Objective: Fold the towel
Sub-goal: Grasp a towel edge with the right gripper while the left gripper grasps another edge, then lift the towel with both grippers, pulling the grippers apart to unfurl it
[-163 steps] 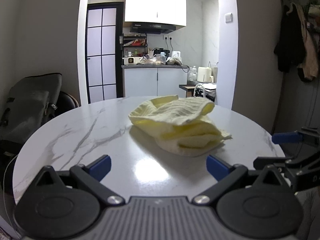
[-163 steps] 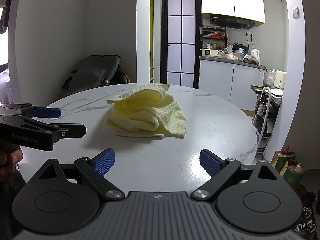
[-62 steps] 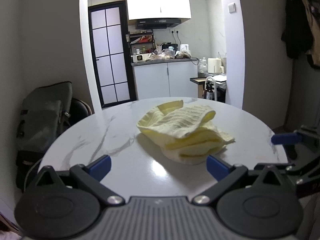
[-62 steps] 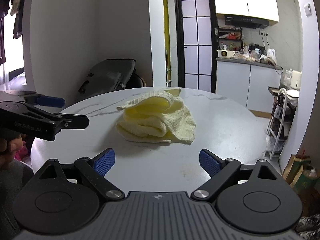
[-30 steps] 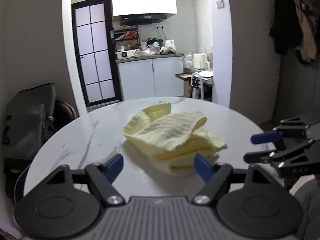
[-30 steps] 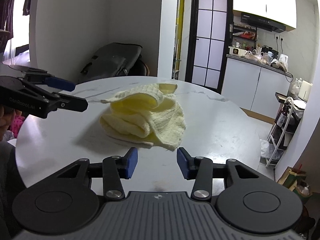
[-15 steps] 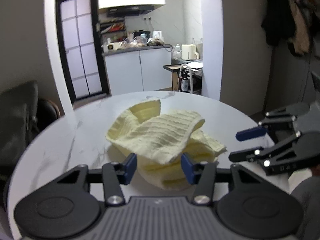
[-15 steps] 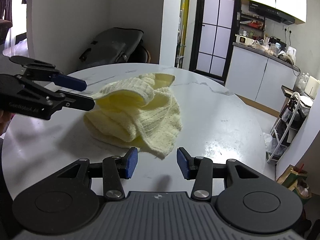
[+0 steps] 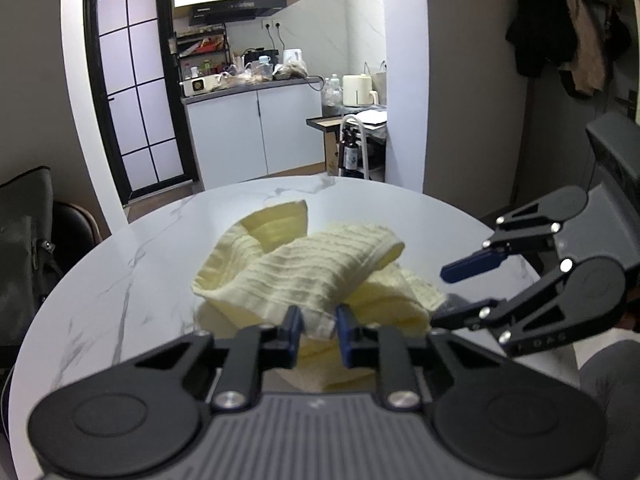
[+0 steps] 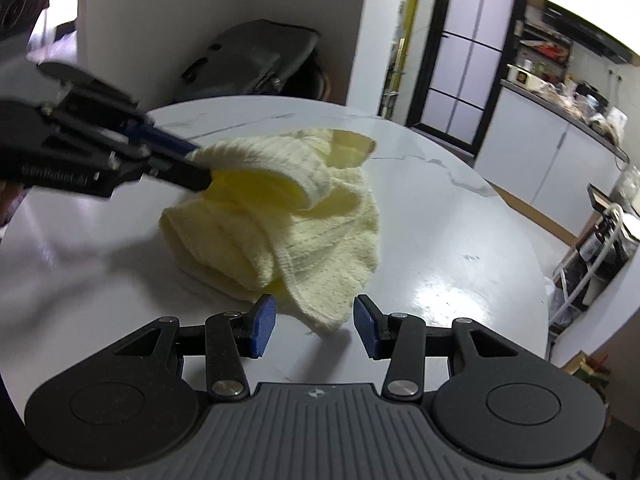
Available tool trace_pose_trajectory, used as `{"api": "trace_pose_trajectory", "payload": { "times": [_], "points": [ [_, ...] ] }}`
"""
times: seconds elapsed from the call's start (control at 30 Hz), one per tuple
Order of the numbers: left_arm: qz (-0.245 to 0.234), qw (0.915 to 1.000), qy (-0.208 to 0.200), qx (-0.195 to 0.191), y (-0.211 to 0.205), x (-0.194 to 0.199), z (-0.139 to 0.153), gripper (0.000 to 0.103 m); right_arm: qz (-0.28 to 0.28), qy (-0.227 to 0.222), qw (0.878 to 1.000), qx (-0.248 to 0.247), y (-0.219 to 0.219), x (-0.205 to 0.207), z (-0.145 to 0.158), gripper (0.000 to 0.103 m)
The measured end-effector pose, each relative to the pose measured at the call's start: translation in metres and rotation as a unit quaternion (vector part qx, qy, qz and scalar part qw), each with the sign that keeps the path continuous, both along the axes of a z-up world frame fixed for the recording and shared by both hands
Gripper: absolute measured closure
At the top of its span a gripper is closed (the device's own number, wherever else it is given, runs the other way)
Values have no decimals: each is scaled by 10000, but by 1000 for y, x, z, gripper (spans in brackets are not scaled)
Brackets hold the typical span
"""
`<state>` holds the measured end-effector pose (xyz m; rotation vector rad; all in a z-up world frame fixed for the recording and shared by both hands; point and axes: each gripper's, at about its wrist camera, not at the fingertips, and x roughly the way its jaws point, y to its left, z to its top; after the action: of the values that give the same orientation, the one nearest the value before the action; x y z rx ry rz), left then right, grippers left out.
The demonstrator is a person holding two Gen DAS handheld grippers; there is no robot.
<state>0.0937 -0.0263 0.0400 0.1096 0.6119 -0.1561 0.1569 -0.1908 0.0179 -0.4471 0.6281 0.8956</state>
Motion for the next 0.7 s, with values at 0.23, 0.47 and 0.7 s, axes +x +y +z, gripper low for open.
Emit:
{"api": "trace_pose_trajectory", "payload": {
  "times": [0.23, 0.47, 0.7],
  "points": [
    [60, 10000, -52, -55, 4, -2, 6, 89, 128, 348, 9992, 170, -2, 11, 1, 80],
    [251, 9993, 25, -276, 15, -5, 8, 90, -311, 314, 9986, 305, -7, 16, 0, 98],
    [612, 9974, -32, -380, 34, -15, 10, 90, -622, 101, 9972, 412, -22, 14, 9, 98]
  ]
}}
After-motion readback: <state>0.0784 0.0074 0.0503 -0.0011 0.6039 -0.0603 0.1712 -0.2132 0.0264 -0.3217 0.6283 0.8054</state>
